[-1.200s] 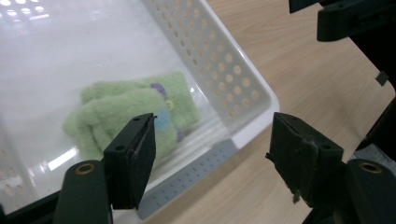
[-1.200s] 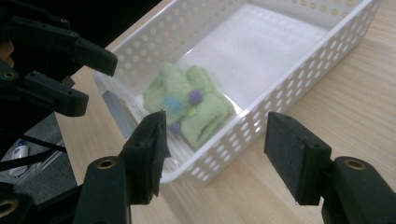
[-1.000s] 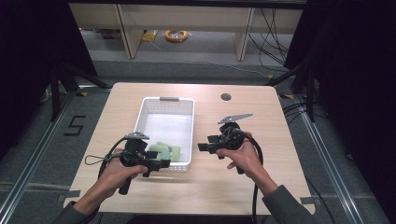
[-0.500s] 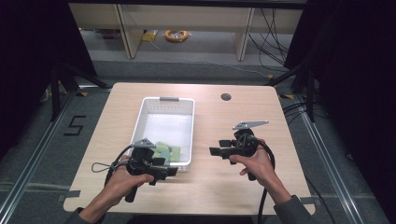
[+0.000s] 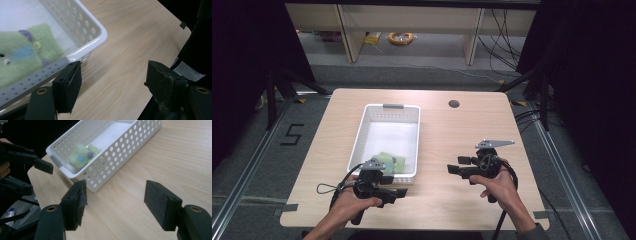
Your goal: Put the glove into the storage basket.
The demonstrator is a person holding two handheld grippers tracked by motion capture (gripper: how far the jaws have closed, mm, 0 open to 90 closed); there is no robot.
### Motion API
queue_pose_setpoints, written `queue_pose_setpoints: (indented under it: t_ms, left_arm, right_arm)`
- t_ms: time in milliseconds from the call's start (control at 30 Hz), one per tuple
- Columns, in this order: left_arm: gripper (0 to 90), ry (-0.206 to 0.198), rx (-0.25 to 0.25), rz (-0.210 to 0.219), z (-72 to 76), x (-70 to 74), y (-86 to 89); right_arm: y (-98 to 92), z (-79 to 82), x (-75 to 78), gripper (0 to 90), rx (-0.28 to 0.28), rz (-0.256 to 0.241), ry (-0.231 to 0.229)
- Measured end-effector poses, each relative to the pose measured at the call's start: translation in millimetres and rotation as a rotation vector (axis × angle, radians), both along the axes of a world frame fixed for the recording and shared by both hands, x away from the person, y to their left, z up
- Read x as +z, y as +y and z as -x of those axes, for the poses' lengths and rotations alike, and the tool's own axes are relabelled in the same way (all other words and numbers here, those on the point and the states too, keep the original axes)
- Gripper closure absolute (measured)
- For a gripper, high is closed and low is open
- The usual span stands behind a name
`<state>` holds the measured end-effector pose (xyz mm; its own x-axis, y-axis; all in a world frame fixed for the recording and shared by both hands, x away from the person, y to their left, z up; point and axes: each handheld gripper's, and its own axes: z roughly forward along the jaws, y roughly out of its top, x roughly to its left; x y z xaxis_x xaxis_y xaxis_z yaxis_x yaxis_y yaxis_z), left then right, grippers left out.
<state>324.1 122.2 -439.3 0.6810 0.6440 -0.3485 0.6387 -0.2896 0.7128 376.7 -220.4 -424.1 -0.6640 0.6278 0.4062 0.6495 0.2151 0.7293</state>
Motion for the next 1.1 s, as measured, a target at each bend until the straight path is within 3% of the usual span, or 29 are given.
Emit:
queue_pose_setpoints:
  t_ms: [100,133,167,200,400,600,767,800,900,967,1000,1067,1100]
  left_arm:
    - [28.0,-0.011,-0.014,0.002,2.3,-1.9,-1.1]
    - [27.9,-0.021,-0.020,-0.003,3.7,-3.3,-2.4]
    - [27.8,-0.021,-0.020,-0.003,3.7,-3.3,-2.4]
    - [27.8,-0.026,-0.012,-0.002,4.8,-4.0,-3.2]
    - [27.0,-0.042,-0.019,0.018,8.3,-8.0,-3.2]
    - [26.2,-0.059,-0.017,0.012,11.6,-12.3,-4.1]
    - [25.2,-0.056,-0.022,0.000,14.0,-17.8,-5.2]
    - [24.9,-0.056,-0.025,-0.005,15.3,-20.1,-6.0]
    - [23.9,-0.052,-0.031,-0.003,16.4,-21.9,-6.5]
    - [23.0,-0.057,-0.022,0.000,17.9,-23.3,-7.0]
    - [22.5,-0.056,-0.028,-0.007,18.0,-23.3,-6.1]
    - [22.1,-0.059,-0.027,-0.008,19.4,-24.9,-5.0]
    - [21.7,-0.056,-0.028,-0.008,20.0,-25.6,-4.6]
  right_arm:
    - [-5.1,3.7,-4.1,34.8,0.004,-0.001,-0.024]
    - [-4.3,7.2,-3.4,34.5,-0.009,-0.008,0.004]
    - [-4.3,7.2,-3.4,34.5,-0.009,-0.008,0.004]
    - [-6.6,5.7,-5.3,34.3,0.007,0.009,-0.026]
    - [-10.1,13.5,-10.1,33.3,0.009,0.036,-0.046]
    - [-12.4,21.1,-16.8,32.5,0.006,0.040,-0.014]
    - [-17.2,23.9,-22.6,32.3,0.010,0.047,-0.029]
    - [-16.9,26.6,-23.1,32.2,0.003,0.044,-0.010]
    - [-19.9,28.2,-27.5,31.8,0.010,0.073,-0.038]
    - [-19.3,33.0,-28.5,31.0,-0.001,0.058,0.007]
    - [-21.3,31.6,-30.8,30.7,0.006,0.067,-0.037]
    - [-22.7,32.0,-32.0,30.5,0.013,0.060,-0.037]
    - [-23.4,34.9,-31.9,30.2,-0.002,0.061,-0.015]
